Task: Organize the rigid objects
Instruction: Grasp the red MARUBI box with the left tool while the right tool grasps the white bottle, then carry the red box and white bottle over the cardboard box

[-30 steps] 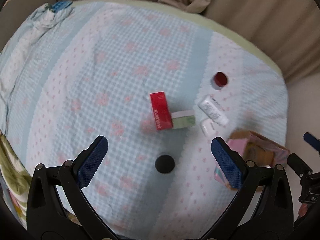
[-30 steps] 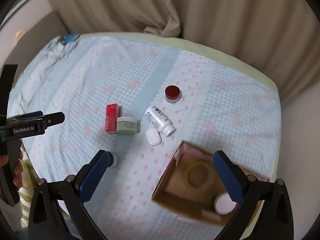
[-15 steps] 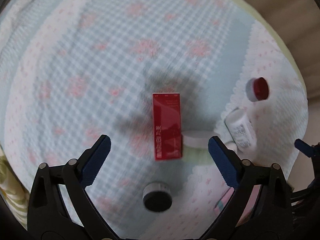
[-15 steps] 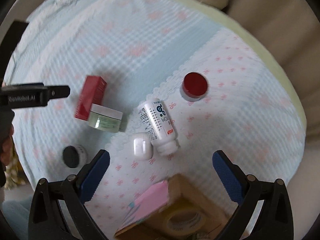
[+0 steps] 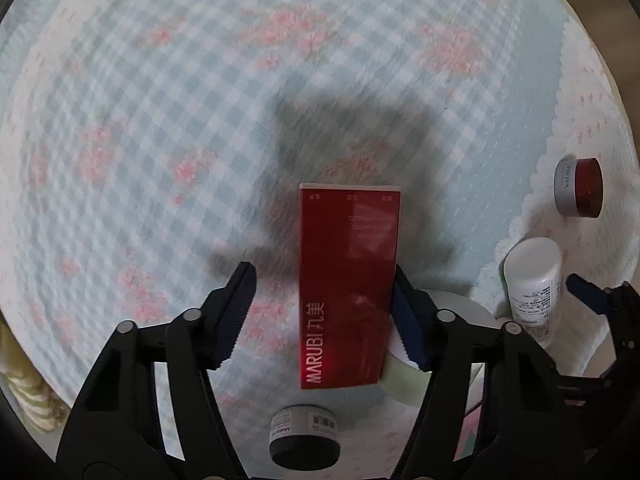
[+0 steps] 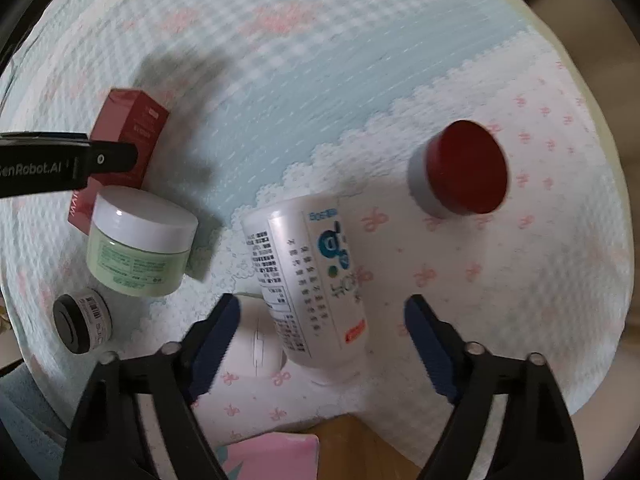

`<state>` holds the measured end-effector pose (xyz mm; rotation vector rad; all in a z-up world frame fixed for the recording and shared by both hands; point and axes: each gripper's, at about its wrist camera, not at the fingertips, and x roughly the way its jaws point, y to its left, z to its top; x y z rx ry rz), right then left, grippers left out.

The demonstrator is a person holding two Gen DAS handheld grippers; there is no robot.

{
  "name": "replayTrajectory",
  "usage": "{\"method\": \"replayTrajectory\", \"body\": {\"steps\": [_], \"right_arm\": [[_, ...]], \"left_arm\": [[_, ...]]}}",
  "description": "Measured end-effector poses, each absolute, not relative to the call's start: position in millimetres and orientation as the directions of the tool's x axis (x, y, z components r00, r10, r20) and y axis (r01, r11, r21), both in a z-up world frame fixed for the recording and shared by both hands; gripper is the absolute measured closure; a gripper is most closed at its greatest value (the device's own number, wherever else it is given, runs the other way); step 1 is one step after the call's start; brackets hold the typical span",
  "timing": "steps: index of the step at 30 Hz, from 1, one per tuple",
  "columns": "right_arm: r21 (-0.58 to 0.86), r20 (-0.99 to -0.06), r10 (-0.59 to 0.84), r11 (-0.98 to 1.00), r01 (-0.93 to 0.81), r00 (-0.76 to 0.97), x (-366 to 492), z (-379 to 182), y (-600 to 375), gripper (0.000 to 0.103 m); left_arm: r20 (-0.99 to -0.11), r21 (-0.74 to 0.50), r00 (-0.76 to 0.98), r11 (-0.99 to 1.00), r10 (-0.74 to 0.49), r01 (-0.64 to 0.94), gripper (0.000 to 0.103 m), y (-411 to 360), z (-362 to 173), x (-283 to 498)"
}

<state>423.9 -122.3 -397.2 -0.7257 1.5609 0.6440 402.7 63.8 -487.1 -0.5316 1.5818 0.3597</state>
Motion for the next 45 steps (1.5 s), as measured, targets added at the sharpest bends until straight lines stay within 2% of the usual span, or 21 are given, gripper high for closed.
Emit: {"method": "replayTrajectory", "body": {"steps": [2, 6, 8, 16, 23, 29, 35, 45], "right_arm": [[-0.007, -0.992, -0.101, 0.641, -0.768, -0.076, 424, -405, -120, 0.033], [0.010, -0.991, -0.098, 0.635, -0.772, -0.093, 423, -414, -115, 0.046], [-0.016, -0.991, -0.114, 0.624, -0.781, -0.070, 422, -415, -111, 0.051], [-0.046, -0.990, -0.133, 0.608, -0.793, -0.044, 421, -417, -108, 0.052], [-0.032, -0.994, -0.100, 0.660, -0.751, -0.046, 412, -404, -109, 0.053], [-0.005, -0.998, -0.042, 0.717, -0.697, -0.036, 413, -375, -111, 0.053], [0.064, -0.997, 0.072, 0.805, -0.590, -0.010, 412, -318, -126, 0.053], [0.173, -0.976, 0.213, 0.894, -0.414, 0.053, 373, -224, -160, 0.053]], "left_arm": [[-0.992, -0.074, -0.051, 0.849, -0.118, -0.522, 0.046, 59, -494, 404], [-0.991, -0.033, -0.098, 0.874, -0.092, -0.485, 0.050, 49, -508, 404], [-0.992, -0.050, -0.081, 0.877, -0.100, -0.478, 0.063, 45, -507, 403], [-0.992, -0.087, -0.045, 0.879, -0.122, -0.470, 0.065, 47, -500, 402], [-0.994, -0.099, 0.001, 0.887, -0.110, -0.451, 0.065, 71, -472, 379], [-0.992, -0.123, 0.081, 0.901, -0.097, -0.416, 0.065, 79, -429, 362], [-0.978, -0.160, 0.185, 0.920, -0.097, -0.359, 0.065, 80, -365, 343], [-0.938, -0.203, 0.322, 0.959, -0.131, -0.200, 0.065, 21, -260, 321]]}}
